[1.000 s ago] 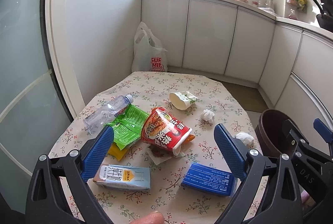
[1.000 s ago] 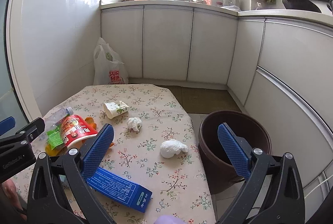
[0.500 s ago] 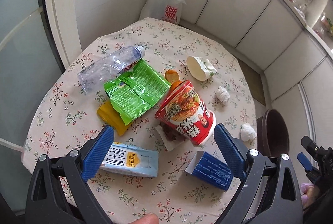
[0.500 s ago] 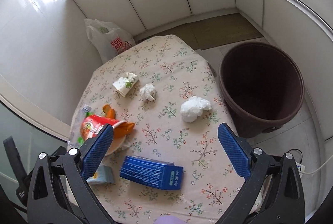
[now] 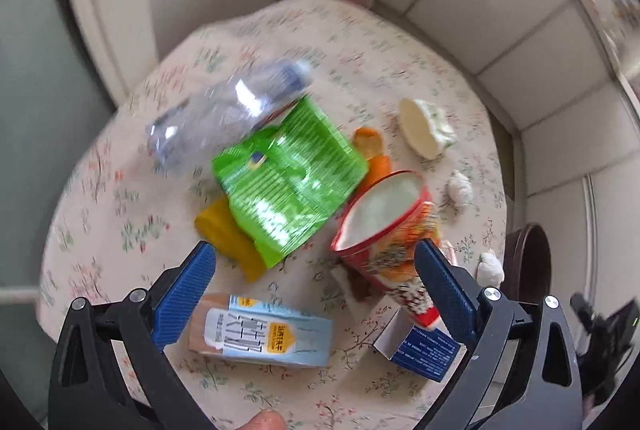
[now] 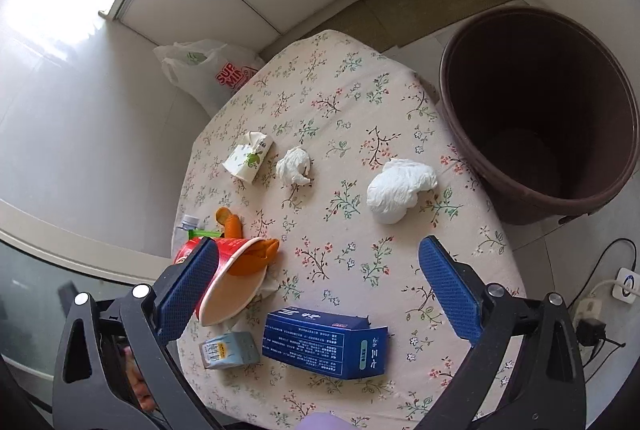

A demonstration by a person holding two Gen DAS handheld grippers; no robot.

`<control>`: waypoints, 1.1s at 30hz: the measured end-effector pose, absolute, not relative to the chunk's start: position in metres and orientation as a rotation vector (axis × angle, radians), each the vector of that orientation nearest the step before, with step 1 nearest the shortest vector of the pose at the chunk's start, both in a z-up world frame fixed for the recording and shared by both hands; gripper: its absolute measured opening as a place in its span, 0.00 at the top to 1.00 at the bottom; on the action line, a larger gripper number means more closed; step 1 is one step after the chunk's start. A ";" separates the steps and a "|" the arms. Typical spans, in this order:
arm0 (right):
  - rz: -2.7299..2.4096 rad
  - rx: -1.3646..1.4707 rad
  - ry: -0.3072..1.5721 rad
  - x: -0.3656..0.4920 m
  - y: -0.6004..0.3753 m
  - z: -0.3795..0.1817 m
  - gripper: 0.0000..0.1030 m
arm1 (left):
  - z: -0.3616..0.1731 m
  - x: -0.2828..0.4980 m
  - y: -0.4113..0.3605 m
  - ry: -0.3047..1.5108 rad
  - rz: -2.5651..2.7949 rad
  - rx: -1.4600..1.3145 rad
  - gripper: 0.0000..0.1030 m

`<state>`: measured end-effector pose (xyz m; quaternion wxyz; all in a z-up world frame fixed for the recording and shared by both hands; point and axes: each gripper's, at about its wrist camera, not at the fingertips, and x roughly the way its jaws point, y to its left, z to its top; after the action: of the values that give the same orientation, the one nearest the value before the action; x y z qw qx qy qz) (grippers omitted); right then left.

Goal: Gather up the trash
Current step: 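Lower the left tool onto the green snack wrapper and close it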

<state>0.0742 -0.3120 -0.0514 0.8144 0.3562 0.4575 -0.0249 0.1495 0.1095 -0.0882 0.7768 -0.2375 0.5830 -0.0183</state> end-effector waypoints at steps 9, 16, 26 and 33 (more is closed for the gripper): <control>-0.038 0.694 1.010 0.081 -0.296 -0.057 0.07 | -0.144 0.167 0.158 1.326 0.043 -0.902 0.08; -0.047 0.712 1.041 0.082 -0.304 -0.069 0.07 | -0.166 0.199 0.150 1.329 0.090 -0.831 0.11; 0.037 0.680 1.080 0.088 -0.282 -0.077 0.07 | -0.166 0.210 0.125 1.351 0.022 -0.737 0.77; 0.065 0.604 1.033 0.088 -0.268 -0.065 0.07 | -0.128 0.194 0.108 1.249 -0.106 -0.701 0.93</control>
<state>0.0879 -0.2677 -0.0649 0.8257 0.2843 0.4862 0.0308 0.1940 0.1080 -0.1280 0.7529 -0.3213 0.5723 -0.0485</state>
